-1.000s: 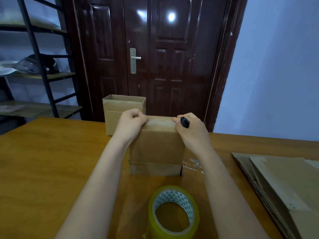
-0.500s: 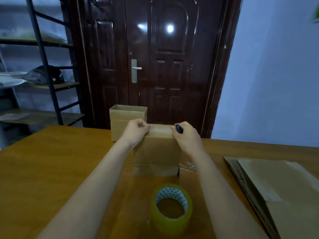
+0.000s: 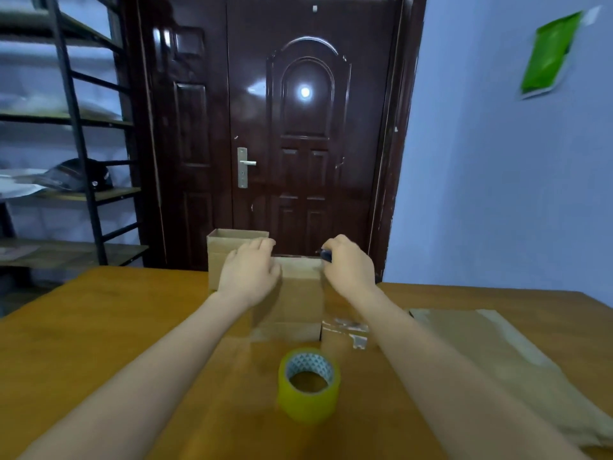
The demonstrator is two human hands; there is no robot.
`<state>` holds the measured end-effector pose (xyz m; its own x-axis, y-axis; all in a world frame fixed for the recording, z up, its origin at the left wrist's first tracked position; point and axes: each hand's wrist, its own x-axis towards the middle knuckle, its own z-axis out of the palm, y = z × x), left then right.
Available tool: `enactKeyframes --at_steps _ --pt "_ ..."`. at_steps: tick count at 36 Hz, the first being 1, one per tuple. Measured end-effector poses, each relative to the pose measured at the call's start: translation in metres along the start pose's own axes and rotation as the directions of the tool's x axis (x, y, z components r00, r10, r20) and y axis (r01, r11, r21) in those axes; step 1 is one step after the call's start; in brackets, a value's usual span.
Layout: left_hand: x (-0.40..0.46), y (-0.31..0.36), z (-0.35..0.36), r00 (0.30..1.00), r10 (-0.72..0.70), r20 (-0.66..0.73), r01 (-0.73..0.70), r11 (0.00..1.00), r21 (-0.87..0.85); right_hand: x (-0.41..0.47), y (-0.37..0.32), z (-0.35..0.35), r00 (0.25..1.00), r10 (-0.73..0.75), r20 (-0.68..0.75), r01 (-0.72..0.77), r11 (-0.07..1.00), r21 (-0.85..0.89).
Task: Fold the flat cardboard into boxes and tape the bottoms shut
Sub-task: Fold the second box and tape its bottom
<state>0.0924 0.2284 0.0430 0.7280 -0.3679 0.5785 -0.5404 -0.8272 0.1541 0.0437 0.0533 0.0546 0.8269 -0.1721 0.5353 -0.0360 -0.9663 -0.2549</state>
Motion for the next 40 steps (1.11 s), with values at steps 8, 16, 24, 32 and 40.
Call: enactKeyframes --at_steps 8,16,24,32,40 --pt "-0.08 -0.011 0.019 0.961 -0.025 0.274 0.084 0.975 -0.207 -0.058 0.006 0.013 0.984 0.008 0.176 -0.013 1.0 0.029" --pt "-0.147 -0.009 0.034 0.809 0.012 0.587 0.218 0.922 -0.319 -0.098 0.008 0.043 0.897 0.143 0.418 -0.168 0.985 0.024" --pt "-0.156 0.006 0.044 0.895 -0.011 0.447 0.069 0.991 -0.115 -0.104 0.007 0.056 0.888 0.184 0.422 -0.227 0.972 0.053" --pt "-0.157 0.004 0.048 0.889 -0.133 0.439 0.216 0.966 -0.144 -0.104 0.01 0.057 0.8 0.298 0.521 -0.327 0.944 -0.037" --pt "-0.154 0.002 0.042 0.699 -0.21 0.684 0.687 0.464 -0.56 -0.105 0.02 0.061 0.723 0.279 0.632 -0.39 0.92 0.04"
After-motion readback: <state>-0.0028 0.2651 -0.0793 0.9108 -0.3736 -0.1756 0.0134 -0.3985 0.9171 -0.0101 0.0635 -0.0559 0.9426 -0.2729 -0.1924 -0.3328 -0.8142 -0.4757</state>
